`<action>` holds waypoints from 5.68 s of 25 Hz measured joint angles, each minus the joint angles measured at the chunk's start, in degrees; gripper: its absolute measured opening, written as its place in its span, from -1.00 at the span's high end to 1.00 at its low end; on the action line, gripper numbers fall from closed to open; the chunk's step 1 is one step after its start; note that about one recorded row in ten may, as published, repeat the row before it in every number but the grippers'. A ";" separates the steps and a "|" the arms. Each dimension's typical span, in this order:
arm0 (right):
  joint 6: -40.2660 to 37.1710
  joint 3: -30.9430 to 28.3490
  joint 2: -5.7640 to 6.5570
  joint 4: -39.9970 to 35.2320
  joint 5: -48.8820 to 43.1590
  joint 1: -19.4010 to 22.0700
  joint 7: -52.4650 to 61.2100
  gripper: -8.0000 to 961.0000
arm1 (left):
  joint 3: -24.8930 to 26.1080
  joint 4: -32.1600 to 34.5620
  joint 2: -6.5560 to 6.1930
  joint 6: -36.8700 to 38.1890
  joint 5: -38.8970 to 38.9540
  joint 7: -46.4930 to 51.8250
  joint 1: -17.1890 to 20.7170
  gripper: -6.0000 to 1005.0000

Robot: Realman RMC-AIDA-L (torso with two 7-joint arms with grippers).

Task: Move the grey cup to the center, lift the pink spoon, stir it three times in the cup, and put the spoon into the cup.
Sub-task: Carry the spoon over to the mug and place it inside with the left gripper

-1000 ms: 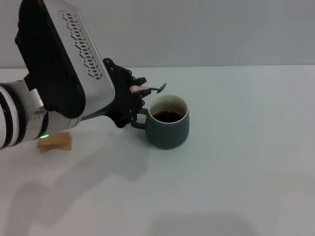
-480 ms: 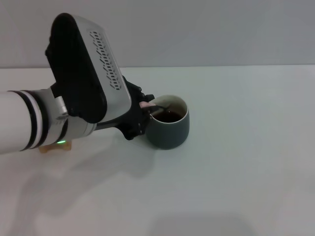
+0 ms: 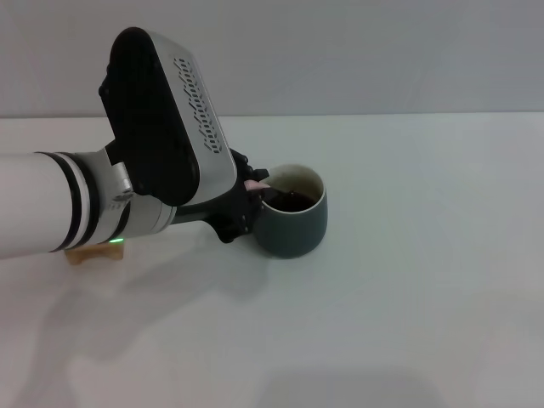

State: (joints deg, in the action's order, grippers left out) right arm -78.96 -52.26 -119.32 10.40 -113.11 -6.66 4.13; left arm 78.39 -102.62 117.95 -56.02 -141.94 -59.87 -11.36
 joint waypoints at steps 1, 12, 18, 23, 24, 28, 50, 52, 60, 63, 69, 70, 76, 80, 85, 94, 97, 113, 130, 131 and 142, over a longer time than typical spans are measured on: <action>0.00 0.03 -0.01 0.02 0.00 -0.02 0.00 0.98 | 0.00 0.18 0.00 0.00 -0.01 -0.01 -0.10 0.65; -0.36 0.14 -0.06 0.40 -0.34 0.05 0.00 0.99 | 0.53 4.51 0.00 -0.16 -0.19 -0.30 -4.12 0.64; -0.69 0.16 -0.12 0.42 -0.42 0.24 0.00 0.99 | 1.83 6.07 0.00 -0.63 -0.37 -0.28 -5.70 0.63; -0.69 0.23 -0.13 0.42 -0.45 0.34 0.00 0.99 | 2.88 8.78 0.00 -0.65 -0.73 -0.31 -7.33 0.62; -0.69 0.23 -0.12 0.42 -0.45 0.38 0.00 0.99 | 2.87 8.98 0.00 -0.66 -0.79 -0.31 -7.39 0.62; -0.69 0.23 -0.12 0.41 -0.45 0.42 0.00 0.99 | 2.85 9.65 0.00 -0.85 -1.63 -0.33 -7.46 0.62; -0.74 0.85 -0.21 0.76 -0.54 0.67 0.00 0.99 | 3.03 12.34 0.24 -1.31 -3.02 0.15 -11.29 0.59; -0.75 0.85 -0.21 0.77 -0.54 0.70 0.00 0.99 | 2.99 12.70 0.26 -1.45 -2.99 0.14 -11.97 0.59; -0.76 0.84 -0.21 0.53 -0.44 0.68 0.00 0.98 | 0.68 13.96 0.36 -2.62 -3.24 0.25 -13.78 0.58; -0.76 0.84 -0.18 0.54 -0.45 0.68 0.00 0.98 | 0.31 12.93 0.36 -4.07 -3.49 0.35 -13.59 0.58; -0.57 0.85 -0.13 0.59 -0.49 0.59 0.00 0.98 | 1.07 11.88 0.23 -4.63 -4.73 0.88 -12.88 0.57; -0.56 0.85 -0.13 0.59 -0.50 0.59 0.00 0.98 | 1.20 11.88 0.20 -4.64 -4.91 1.00 -12.86 0.57; -0.54 0.93 -0.12 0.52 -0.54 0.65 0.00 0.98 | 1.42 12.39 0.23 -4.46 -6.08 1.11 -13.74 0.56; -0.54 0.94 -0.12 0.45 -0.54 0.67 0.00 0.98 | 1.42 12.89 0.35 -4.06 -6.07 1.17 -14.58 0.56; -0.41 1.02 -0.17 0.42 -0.54 0.68 0.00 0.98 | 1.28 13.61 0.41 -3.38 -5.65 1.77 -15.58 0.55; -0.33 1.63 -0.19 0.60 -0.54 0.68 0.00 0.99 | -0.11 12.58 0.42 -3.46 -5.49 1.85 -14.27 0.54; -0.25 1.72 -0.17 0.61 -0.54 0.69 0.00 0.99 | 0.35 12.45 0.33 -3.45 -5.64 1.86 -13.61 0.54; -0.49 1.90 -0.12 0.85 -0.53 0.70 0.00 0.98 | 3.47 13.43 0.23 -3.10 -5.90 1.42 -14.20 0.52; -0.31 2.42 -0.05 0.85 -0.53 0.12 0.00 0.98 | 0.88 13.13 0.11 -3.81 -6.45 1.30 -13.40 0.50; -0.22 2.43 -0.04 0.85 -0.53 0.09 0.00 0.98 | 1.66 13.05 0.09 -4.01 -7.15 1.31 -13.06 0.50; -0.23 2.43 -0.04 0.86 -0.53 0.10 0.00 0.99 | 2.94 14.37 0.25 -3.02 -7.63 1.28 -14.99 0.48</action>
State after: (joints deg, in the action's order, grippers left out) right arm -79.19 -49.83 -119.37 11.26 -113.64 -6.55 4.13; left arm 81.33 -88.25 118.20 -59.03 -149.57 -58.59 -26.35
